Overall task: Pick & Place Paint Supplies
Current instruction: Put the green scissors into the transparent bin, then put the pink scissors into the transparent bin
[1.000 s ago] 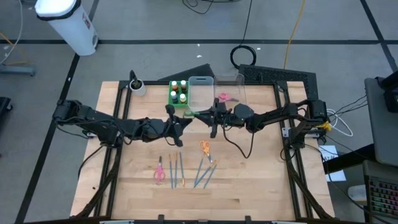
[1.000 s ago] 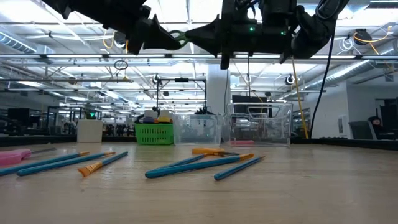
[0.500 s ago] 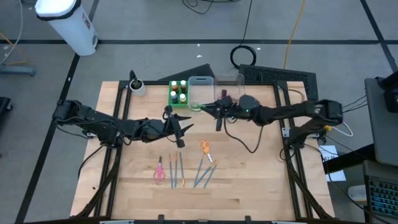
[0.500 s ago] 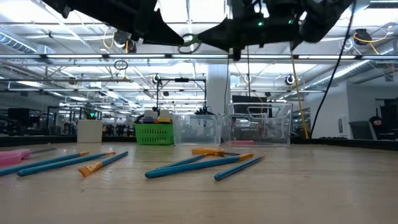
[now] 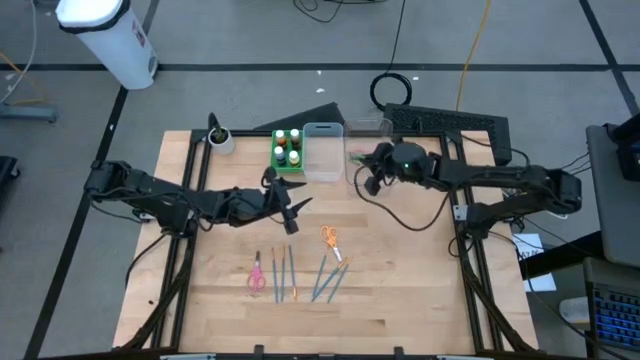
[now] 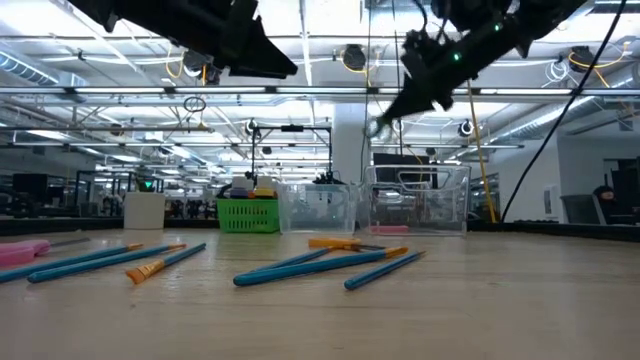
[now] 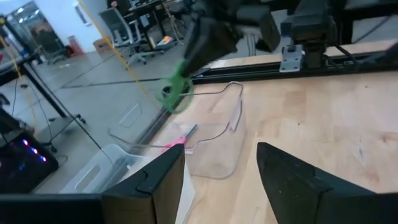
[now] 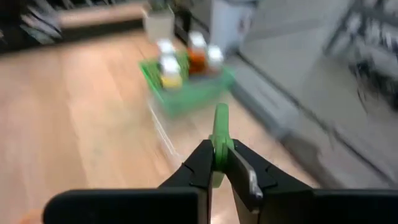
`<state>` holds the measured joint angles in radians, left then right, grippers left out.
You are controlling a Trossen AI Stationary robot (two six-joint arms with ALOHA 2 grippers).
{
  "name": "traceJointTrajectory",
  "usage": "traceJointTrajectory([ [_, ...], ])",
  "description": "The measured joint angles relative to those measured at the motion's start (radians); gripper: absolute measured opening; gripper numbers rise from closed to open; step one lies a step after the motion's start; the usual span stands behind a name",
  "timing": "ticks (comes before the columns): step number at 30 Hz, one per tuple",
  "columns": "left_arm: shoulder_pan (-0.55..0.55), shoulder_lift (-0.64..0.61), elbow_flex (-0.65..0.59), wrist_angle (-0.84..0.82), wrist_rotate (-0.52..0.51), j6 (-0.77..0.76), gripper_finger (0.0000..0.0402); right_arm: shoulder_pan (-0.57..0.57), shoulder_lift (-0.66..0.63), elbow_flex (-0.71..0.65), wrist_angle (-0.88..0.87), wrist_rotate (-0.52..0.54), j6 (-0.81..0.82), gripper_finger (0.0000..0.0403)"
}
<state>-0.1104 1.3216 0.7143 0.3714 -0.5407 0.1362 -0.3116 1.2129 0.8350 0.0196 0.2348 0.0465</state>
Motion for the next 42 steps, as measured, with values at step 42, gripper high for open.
traceJointTrajectory([
  [42, 0.045, 0.000, 0.000, -0.005, 0.000, -0.146, 0.0209, -0.165, 0.074, -0.166, 0.212, -0.134, 0.108, 0.0180],
])
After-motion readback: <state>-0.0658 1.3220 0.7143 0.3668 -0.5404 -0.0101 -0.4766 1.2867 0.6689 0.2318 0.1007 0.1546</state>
